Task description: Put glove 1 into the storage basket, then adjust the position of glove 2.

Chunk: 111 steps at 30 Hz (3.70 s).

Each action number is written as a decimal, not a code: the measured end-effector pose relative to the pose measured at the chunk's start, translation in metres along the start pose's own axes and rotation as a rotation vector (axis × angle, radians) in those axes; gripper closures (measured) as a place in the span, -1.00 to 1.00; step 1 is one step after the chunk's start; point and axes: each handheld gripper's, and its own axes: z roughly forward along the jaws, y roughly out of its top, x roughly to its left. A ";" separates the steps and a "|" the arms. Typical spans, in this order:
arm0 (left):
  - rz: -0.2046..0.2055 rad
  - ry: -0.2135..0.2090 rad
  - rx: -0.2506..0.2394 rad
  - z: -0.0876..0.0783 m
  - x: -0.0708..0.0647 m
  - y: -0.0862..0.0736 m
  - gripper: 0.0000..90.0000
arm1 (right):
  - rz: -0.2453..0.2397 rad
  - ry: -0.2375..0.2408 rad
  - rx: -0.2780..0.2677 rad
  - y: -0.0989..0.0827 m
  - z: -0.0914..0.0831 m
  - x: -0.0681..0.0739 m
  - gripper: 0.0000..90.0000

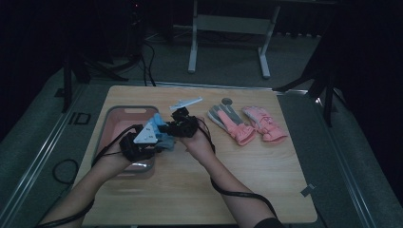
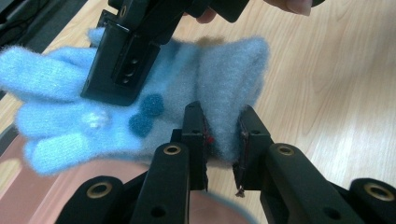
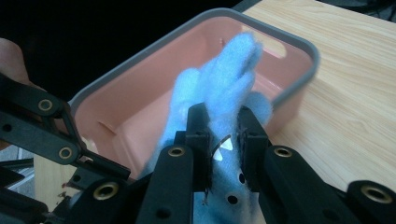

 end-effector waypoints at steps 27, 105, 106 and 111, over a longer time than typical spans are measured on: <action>-0.122 0.029 0.095 -0.020 0.028 -0.084 0.72 | -0.002 0.104 0.088 0.018 0.101 0.033 0.75; -0.294 -0.072 -0.132 0.034 -0.027 0.006 -0.81 | -0.031 0.001 0.075 -0.048 -0.041 -0.034 -0.74; -0.289 -0.078 -0.135 0.036 -0.029 0.007 -0.81 | -0.037 -0.010 0.075 -0.049 -0.044 -0.035 -0.74; -0.276 -0.095 -0.142 0.045 -0.039 0.009 -0.81 | -0.033 -0.036 0.062 -0.064 -0.064 -0.049 -0.75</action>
